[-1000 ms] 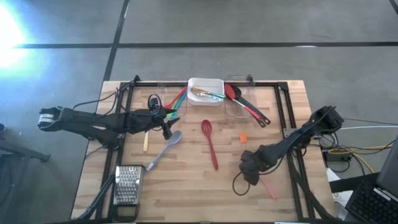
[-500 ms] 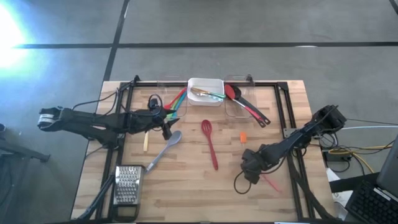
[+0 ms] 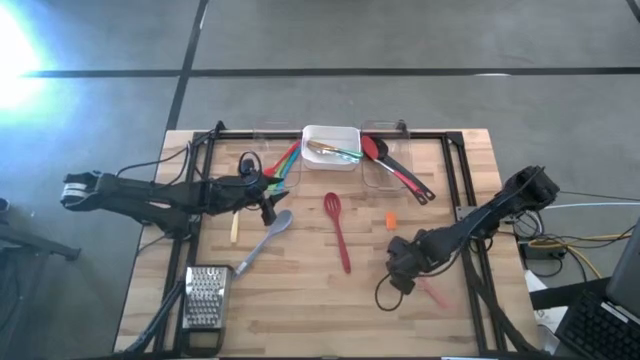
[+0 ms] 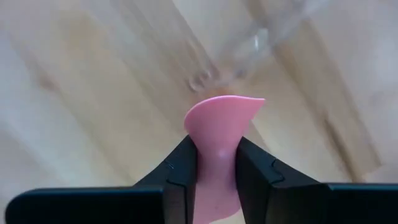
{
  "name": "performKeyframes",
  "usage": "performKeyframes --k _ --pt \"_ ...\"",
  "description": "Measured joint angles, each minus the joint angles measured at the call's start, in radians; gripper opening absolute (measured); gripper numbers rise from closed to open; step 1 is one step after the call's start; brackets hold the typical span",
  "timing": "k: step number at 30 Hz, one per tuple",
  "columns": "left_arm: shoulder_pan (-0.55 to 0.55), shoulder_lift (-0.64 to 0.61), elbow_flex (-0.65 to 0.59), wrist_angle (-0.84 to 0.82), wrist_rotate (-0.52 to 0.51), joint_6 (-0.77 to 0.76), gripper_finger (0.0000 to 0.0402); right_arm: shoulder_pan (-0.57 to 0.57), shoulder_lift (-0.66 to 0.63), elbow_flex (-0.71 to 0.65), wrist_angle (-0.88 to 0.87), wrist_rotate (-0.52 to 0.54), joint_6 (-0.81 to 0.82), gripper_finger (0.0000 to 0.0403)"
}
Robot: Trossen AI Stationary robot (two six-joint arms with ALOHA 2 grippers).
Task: Pick & Place Kitchen Items
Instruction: Put the pink spatula into the left transparent bin
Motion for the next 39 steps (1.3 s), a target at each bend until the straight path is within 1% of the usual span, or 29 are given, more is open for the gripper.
performKeyframes --k 4,7,9,14,17,20,21,24,26,28,30,33,35,36,39 --pt "0.0 0.0 0.0 0.001 0.031 -0.009 0.0197 -0.001 -0.047 0.039 -0.039 0.065 -0.015 0.0071" --pt "0.0 0.003 0.0 0.003 0.046 -0.037 0.0197 -0.001 -0.088 0.086 -0.078 0.135 -0.026 0.0071" --pt "0.0 0.013 0.0 0.009 0.073 -0.058 0.0197 -0.002 -0.103 0.114 -0.112 0.186 -0.042 0.0071" --pt "0.0 0.075 0.0 0.058 0.189 -0.086 0.0197 -0.018 -0.135 0.216 -0.157 0.324 -0.122 0.0071" --pt "0.0 0.128 0.0 0.148 0.253 -0.075 0.0197 -0.029 -0.14 0.283 -0.157 0.425 -0.204 0.0071" --pt "-0.002 0.182 0.0 0.288 0.281 -0.05 0.0197 -0.029 -0.145 0.356 -0.144 0.542 -0.305 0.0071" --pt "-0.002 0.202 0.0 0.337 0.306 -0.045 0.0197 -0.029 -0.146 0.375 -0.132 0.575 -0.345 0.0071" --pt "-0.001 0.263 0.0 0.472 0.42 -0.027 0.0197 -0.029 -0.148 0.416 -0.052 0.669 -0.477 0.0071" --pt "-0.002 0.305 0.013 0.53 0.49 -0.026 0.0197 -0.029 -0.153 0.433 0.021 0.727 -0.578 0.0071" --pt "-0.002 0.346 0.039 0.555 0.533 -0.026 0.0197 -0.03 -0.157 0.444 0.119 0.772 -0.693 0.007" --pt "-0.002 0.388 0.069 0.568 0.541 -0.021 0.0197 -0.031 -0.157 0.448 0.232 0.792 -0.825 0.007" --pt "-0.001 0.448 0.126 0.569 0.565 -0.035 0.0197 -0.031 -0.153 0.447 0.392 0.785 -1.025 0.007" --pt "0.011 0.48 0.167 0.57 0.605 -0.113 0.0197 -0.031 -0.149 0.447 0.449 0.762 -1.132 0.007" --pt "0.019 0.494 0.187 0.57 0.648 -0.159 0.0197 -0.031 -0.149 0.447 0.466 0.742 -1.176 0.007" --pt "0.046 0.535 0.249 0.572 0.846 -0.283 0.0197 -0.031 -0.144 0.446 0.483 0.689 -1.289 0.007"
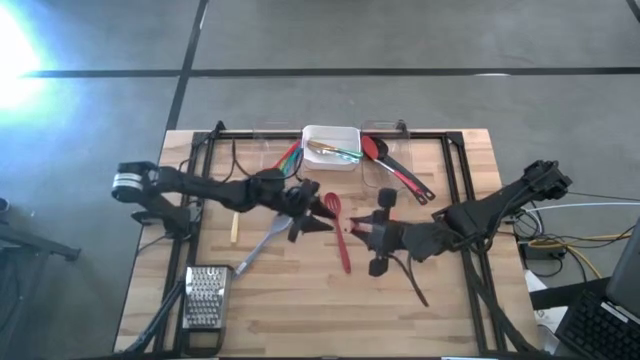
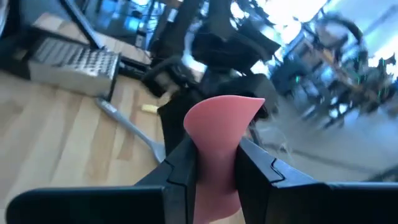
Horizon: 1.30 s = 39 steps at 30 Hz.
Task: Pick & Place Kitchen Items
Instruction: Put the pink spatula into the left transparent bin
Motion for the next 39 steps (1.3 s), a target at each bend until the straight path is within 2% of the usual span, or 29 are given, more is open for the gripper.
performKeyframes --k 4,8,15,18,26,34,39 --pt "0.028 0.05 0.074 0.001 0.193 -0.182 0.0197 0.0 0.002 0.0 -0.002 -0.028 -0.141 0.007" --pt "0.06 0.097 0.123 -0.002 0.28 -0.353 0.0197 0.003 0.002 0.0 -0.004 -0.091 -0.291 0.007" --pt "0.132 0.148 0.15 0.02 0.29 -0.574 0.0197 0.041 0.049 0.001 -0.033 -0.096 -0.675 0.007" --pt "0.138 0.166 0.168 0.073 0.288 -0.625 0.0197 0.044 0.082 0.002 -0.033 -0.058 -0.715 0.007" --pt "0.137 0.204 0.207 0.074 0.316 -0.715 0.0197 0.049 0.199 0.082 -0.049 0.041 -0.894 0.007" --pt "0.136 0.206 0.206 0.073 0.318 -0.794 0.0197 0.047 0.273 0.168 -0.107 0.041 -0.925 0.007" --pt "0.132 0.199 0.227 0.069 0.312 -0.827 0.0197 0.04 0.278 0.17 -0.112 -0.025 -0.91 0.007"
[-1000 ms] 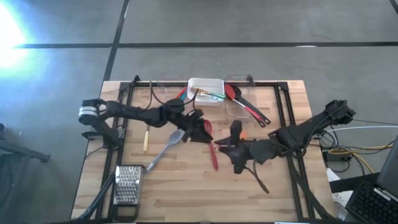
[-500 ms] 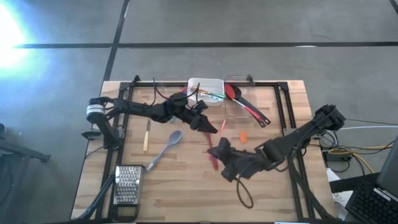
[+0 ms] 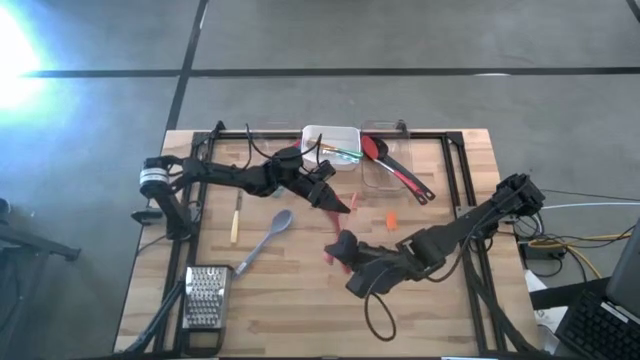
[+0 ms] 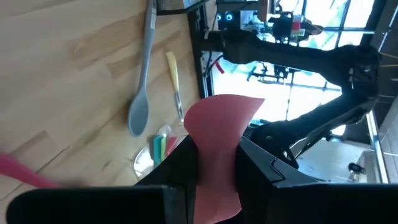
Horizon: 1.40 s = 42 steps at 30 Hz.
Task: Pick & Place Kitchen Items
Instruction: Put the pink spatula into the left transparent bin
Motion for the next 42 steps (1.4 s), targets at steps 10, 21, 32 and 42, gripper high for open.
performKeyframes --k 10,21,32,42 --pt "-0.027 -0.007 0.018 -0.025 0.014 0.08 0.0185 -0.01 -0.001 0.001 0.006 -0.007 0.004 0.007" --pt "-0.028 -0.007 0.018 -0.023 0.014 0.091 0.0051 -0.033 0.0 0.0 0.012 -0.063 0.001 0.0065" --pt "-0.029 -0.006 0.036 -0.021 0.023 0.193 0.0 -0.065 -0.001 0.0 0.068 -0.064 0.11 0.0063" --pt "-0.03 -0.012 0.046 -0.023 0.05 0.168 0.0026 -0.065 -0.001 0.0 0.044 -0.059 0.128 0.0059"
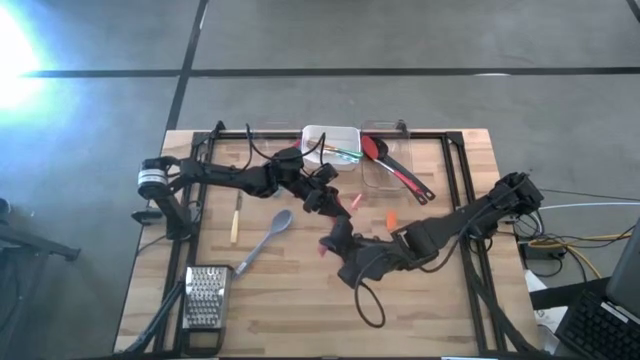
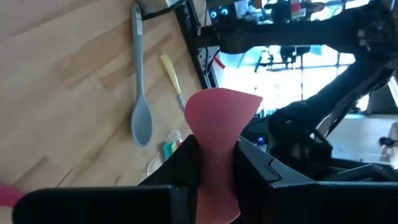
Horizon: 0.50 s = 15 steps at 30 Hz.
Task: Pick & Place Kitchen Items
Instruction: Put the pink spatula into the left transparent bin
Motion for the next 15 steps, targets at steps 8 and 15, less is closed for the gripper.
performKeyframes --k 8,15 --pt "0.032 0.0 0.0 -0.005 0.038 0.022 0.004 0.012 0.0 0.0 -0.026 0.003 0.068 0.0059" --pt "0.047 0.0 0.0 -0.194 0.024 0.08 0.005 0.033 -0.001 0.0 -0.077 0.07 0.102 0.0059"
